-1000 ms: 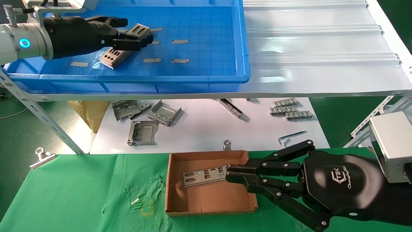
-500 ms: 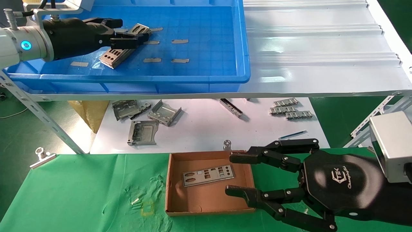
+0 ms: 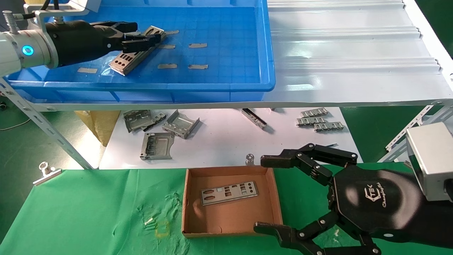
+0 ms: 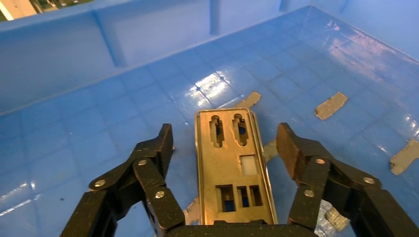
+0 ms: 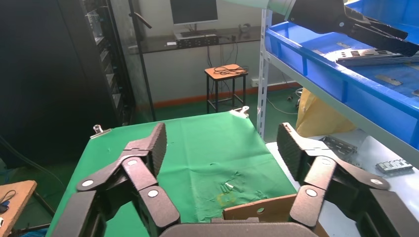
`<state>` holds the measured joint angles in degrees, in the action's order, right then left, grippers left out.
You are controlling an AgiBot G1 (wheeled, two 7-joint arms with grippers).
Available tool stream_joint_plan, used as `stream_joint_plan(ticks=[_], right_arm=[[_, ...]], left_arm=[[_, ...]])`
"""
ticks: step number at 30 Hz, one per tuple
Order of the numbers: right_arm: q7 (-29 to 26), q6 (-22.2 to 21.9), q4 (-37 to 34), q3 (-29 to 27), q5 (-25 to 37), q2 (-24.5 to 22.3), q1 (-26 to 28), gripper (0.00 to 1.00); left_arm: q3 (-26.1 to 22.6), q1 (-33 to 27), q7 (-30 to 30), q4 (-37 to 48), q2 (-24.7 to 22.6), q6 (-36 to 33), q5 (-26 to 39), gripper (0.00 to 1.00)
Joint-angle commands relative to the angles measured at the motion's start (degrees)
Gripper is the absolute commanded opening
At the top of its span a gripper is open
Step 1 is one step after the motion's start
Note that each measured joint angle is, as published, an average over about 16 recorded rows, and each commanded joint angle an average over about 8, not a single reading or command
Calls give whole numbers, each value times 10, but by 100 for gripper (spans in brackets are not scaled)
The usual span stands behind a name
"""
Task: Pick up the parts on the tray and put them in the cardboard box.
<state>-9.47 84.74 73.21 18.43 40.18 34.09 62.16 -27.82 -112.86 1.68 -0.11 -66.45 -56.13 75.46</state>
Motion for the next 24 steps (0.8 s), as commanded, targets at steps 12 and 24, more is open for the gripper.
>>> stream_joint_plan(ticks=[12,24], right_arm=[[0,0,0,0,0,0,0,100],[0,0,0,0,0,0,0,100]], left_arm=[[1,1,2,1,2,7,-1,0],[9,-7,10,-6,3,0,-13,0]])
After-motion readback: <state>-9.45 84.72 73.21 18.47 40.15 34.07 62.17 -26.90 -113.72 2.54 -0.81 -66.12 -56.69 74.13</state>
